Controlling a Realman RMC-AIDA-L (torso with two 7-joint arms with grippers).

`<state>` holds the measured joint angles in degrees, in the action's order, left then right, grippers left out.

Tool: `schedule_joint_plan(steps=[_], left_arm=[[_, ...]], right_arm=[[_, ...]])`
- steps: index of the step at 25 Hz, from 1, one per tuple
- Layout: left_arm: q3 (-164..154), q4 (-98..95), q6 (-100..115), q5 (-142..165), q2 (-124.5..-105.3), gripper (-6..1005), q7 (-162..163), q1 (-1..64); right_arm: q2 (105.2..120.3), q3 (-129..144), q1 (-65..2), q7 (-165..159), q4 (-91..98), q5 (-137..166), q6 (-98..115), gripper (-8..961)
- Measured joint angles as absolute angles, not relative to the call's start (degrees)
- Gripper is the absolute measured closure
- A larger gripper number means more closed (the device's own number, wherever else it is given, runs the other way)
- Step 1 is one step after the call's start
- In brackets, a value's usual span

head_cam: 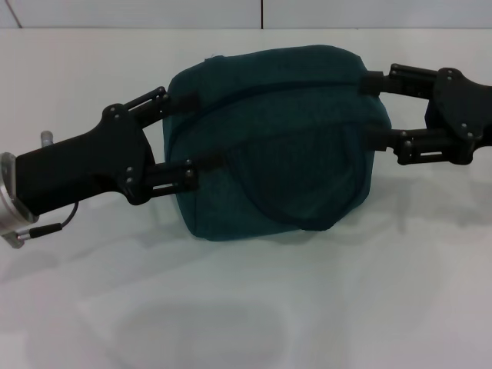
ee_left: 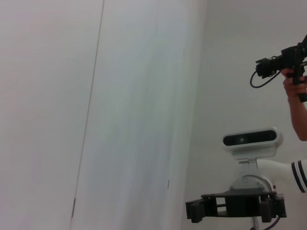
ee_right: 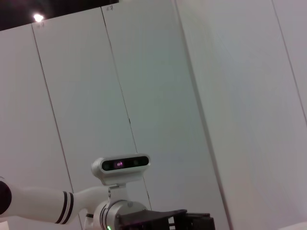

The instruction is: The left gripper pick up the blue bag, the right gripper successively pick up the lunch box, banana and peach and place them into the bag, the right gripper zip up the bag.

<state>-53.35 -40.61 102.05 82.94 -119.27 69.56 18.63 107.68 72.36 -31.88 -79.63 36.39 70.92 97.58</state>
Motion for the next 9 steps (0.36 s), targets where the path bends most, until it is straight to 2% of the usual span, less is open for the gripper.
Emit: schedule_joint_plan(steps=[9], left_arm=[[-53.3,-40.6,102.1,82.9,-119.27,119,69.7,18.7]], right_arm=[[107.66,72.4,-32.0,-79.6,36.4,70.9,97.4,74]])
